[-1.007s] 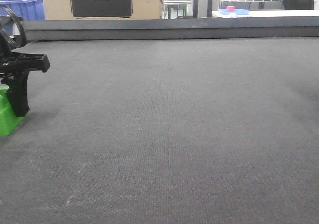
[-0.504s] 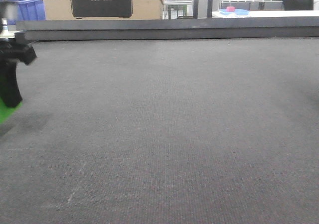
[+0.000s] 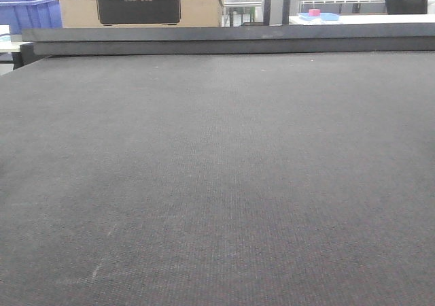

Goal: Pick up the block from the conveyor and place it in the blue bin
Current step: 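Lift both held bricks up off the conveyor belt, then drive the base away from the conveyor holding both bricks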

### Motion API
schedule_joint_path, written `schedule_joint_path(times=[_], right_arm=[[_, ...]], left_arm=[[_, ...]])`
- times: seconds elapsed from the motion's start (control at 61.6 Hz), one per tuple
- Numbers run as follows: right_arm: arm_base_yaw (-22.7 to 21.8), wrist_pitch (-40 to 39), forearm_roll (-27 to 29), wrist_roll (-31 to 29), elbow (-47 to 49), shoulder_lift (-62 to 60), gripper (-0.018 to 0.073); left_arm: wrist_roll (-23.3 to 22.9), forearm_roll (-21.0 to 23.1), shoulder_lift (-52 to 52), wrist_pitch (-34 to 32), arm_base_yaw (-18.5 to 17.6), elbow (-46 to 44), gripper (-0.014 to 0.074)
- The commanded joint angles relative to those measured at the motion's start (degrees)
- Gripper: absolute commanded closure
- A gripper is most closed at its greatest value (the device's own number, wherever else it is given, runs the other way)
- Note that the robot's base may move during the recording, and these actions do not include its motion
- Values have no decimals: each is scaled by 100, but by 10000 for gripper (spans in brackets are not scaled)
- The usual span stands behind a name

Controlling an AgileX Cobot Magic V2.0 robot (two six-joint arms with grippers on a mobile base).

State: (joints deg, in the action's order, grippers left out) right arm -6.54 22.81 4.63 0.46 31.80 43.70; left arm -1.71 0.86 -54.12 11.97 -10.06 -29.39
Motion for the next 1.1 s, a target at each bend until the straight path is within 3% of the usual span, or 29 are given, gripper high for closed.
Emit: schedule_joint_path(times=[0.0,0.195,0.341,0.747,1.088], right_arm=[[9,-398,-92,-46,-345,-459,721],[9,-403,-98,-46,-603,-1403,721],[9,-583,-98,-46,-603,-2000,721],[9,-909,-98,-46,-603,-3107,721],[9,-1040,-214,-46,-516,-3129,721]], left_arm=[[4,48,528,-318,166,176,707],[4,48,1518,-316,860,201,707],[4,48,2171,-62,1147,201,707],[4,36,3568,-82,1168,201,707],[4,36,3850,-94,1168,201,707]])
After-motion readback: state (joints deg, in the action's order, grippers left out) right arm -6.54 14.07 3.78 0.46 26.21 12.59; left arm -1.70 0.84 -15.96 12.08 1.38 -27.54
